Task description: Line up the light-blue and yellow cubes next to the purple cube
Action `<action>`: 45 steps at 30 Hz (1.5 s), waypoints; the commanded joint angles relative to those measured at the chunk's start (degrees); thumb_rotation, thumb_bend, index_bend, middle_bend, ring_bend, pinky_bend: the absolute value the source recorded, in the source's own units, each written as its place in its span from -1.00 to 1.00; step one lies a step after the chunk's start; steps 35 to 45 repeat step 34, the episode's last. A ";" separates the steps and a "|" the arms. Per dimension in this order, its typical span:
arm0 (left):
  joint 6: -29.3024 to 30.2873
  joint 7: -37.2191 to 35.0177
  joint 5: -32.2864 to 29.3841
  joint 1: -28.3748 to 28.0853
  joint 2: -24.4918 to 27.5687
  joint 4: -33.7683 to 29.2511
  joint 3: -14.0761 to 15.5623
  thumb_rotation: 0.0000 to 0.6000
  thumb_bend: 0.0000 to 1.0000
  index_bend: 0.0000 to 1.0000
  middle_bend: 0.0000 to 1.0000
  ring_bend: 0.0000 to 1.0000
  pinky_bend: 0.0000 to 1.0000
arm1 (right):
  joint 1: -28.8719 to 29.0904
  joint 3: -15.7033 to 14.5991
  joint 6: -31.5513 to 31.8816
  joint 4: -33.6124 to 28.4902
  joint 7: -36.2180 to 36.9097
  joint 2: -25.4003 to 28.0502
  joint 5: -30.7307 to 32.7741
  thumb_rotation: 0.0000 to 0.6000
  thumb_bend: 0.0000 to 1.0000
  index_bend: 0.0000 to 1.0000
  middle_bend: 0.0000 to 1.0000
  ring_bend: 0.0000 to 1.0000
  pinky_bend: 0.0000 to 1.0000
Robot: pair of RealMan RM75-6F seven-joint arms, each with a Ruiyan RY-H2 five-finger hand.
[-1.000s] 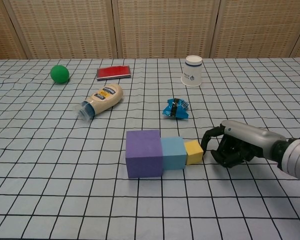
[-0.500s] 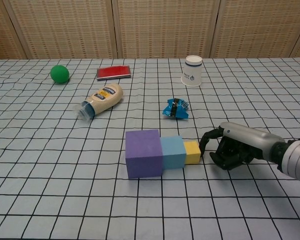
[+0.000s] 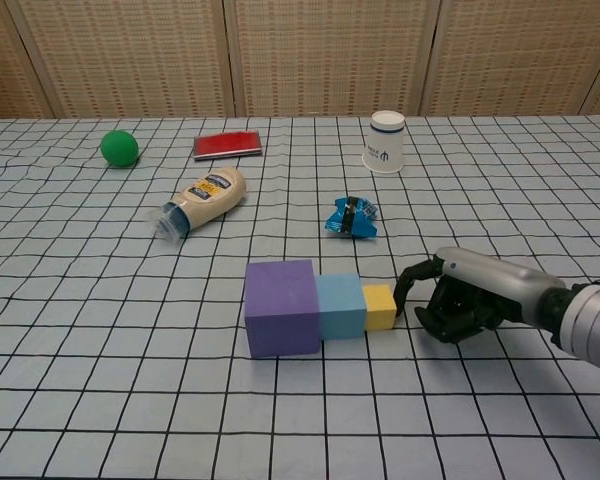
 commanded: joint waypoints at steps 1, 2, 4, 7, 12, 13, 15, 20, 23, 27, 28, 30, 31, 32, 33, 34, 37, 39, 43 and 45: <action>-0.01 -0.02 0.00 0.00 0.01 0.00 0.00 1.00 0.01 -0.45 -0.42 -0.68 -0.20 | -0.04 -0.05 -0.04 0.15 0.28 -0.20 -0.09 1.00 0.13 -0.16 0.83 0.70 1.00; 0.00 -0.01 0.00 0.00 0.02 0.00 0.01 1.00 0.01 -0.45 -0.42 -0.68 -0.20 | -0.06 -0.08 -0.04 0.20 0.39 -0.25 -0.16 1.00 0.13 -0.16 0.83 0.70 1.00; 0.01 -0.05 0.00 0.00 0.03 0.01 -0.01 1.00 0.01 -0.45 -0.42 -0.68 -0.20 | -0.08 -0.18 0.02 0.32 0.46 -0.27 -0.43 1.00 0.13 -0.17 0.83 0.70 1.00; 0.05 -0.10 -0.03 0.01 0.04 0.04 -0.04 1.00 0.01 -0.45 -0.42 -0.68 -0.20 | -0.24 -0.46 1.13 0.65 -0.08 0.13 -1.79 1.00 0.12 -0.22 0.83 0.70 1.00; 0.15 -0.09 -0.17 0.06 0.12 0.14 -0.13 1.00 0.01 -0.45 -0.42 -0.68 -0.20 | -3.26 -1.62 11.80 0.10 -9.69 2.37 -6.38 1.00 -0.18 -0.27 0.83 0.65 1.00; 0.22 -0.06 -0.20 0.09 0.15 0.10 -0.16 1.00 0.01 -0.45 -0.42 -0.68 -0.20 | -4.30 -1.97 14.36 -0.57 -12.13 3.05 -7.05 1.00 -0.27 -0.26 0.83 0.61 1.00; 0.48 0.15 -0.06 0.15 0.24 -0.09 -0.19 1.00 0.01 -0.45 -0.42 -0.68 -0.20 | -6.94 -3.10 19.90 -2.85 -17.03 5.09 -8.61 1.00 -0.43 -0.22 0.82 0.49 0.99; 1.17 1.09 0.97 0.30 0.58 -0.62 0.06 1.00 0.01 -0.44 -0.42 -0.68 -0.20 | -12.69 -6.91 29.16 -5.09 -20.47 9.98 -13.40 1.00 -0.67 -0.17 0.27 -0.11 0.65; 1.19 2.05 1.60 0.32 0.70 -0.86 0.38 1.00 0.01 -0.44 -0.42 -0.68 -0.20 | -15.15 -8.42 31.23 -4.26 -19.60 12.34 -14.14 1.00 -0.71 -0.25 -0.04 -0.39 0.32; 0.87 3.64 2.31 0.33 0.76 -1.37 0.89 1.00 0.01 -0.44 -0.41 -0.68 -0.20 | -17.67 -7.90 33.69 -1.84 -17.54 13.01 -13.56 1.00 -0.73 -0.36 -0.35 -0.65 0.00; 0.88 3.97 2.44 0.33 0.65 -1.39 0.93 1.00 0.01 -0.44 -0.41 -0.68 -0.20 | -18.09 -7.70 34.36 -1.12 -16.87 12.87 -13.78 1.00 -0.73 -0.37 -0.37 -0.67 -0.04; 0.84 4.90 2.66 0.32 0.29 -1.26 0.96 1.00 0.01 -0.44 -0.42 -0.68 -0.20 | -18.78 -7.42 35.62 0.71 -14.95 12.50 -14.82 1.00 -0.73 -0.40 -0.42 -0.70 -0.15; 0.83 5.33 2.73 0.31 0.11 -1.18 0.96 1.00 0.01 -0.44 -0.42 -0.68 -0.20 | -18.97 -7.39 35.94 1.48 -13.99 12.43 -15.32 1.00 -0.73 -0.41 -0.43 -0.71 -0.18; 0.78 5.74 2.78 0.31 -0.09 -1.08 0.97 1.00 0.01 -0.44 -0.42 -0.68 -0.20 | -19.14 -7.41 36.11 2.17 -13.05 12.44 -15.74 1.00 -0.73 -0.42 -0.45 -0.72 -0.19; 0.70 6.11 2.81 0.29 -0.30 -0.97 0.97 1.00 0.00 -0.44 -0.42 -0.68 -0.20 | -19.31 -7.41 36.19 2.75 -12.14 12.51 -16.02 1.00 -0.73 -0.44 -0.46 -0.73 -0.20; 0.56 6.54 2.82 0.26 -0.56 -0.82 0.99 1.00 0.01 -0.44 -0.42 -0.68 -0.20 | -19.55 -7.45 36.18 3.42 -10.97 12.65 -16.25 1.00 -0.73 -0.44 -0.47 -0.74 -0.20; 0.56 6.54 2.82 0.26 -0.56 -0.82 0.99 1.00 0.01 -0.44 -0.42 -0.68 -0.20 | -19.55 -7.45 36.18 3.42 -10.97 12.65 -16.25 1.00 -0.73 -0.44 -0.47 -0.74 -0.20; 0.56 6.54 2.82 0.26 -0.56 -0.82 0.99 1.00 0.01 -0.44 -0.42 -0.68 -0.20 | -19.55 -7.45 36.18 3.42 -10.97 12.65 -16.25 1.00 -0.73 -0.44 -0.47 -0.74 -0.20; 0.56 6.54 2.82 0.26 -0.56 -0.82 0.99 1.00 0.01 -0.44 -0.42 -0.68 -0.20 | -19.55 -7.45 36.18 3.42 -10.97 12.65 -16.25 1.00 -0.73 -0.44 -0.47 -0.74 -0.20; 0.56 6.54 2.82 0.26 -0.56 -0.82 0.99 1.00 0.01 -0.44 -0.42 -0.68 -0.20 | -19.55 -7.45 36.18 3.42 -10.97 12.65 -16.25 1.00 -0.73 -0.44 -0.47 -0.74 -0.20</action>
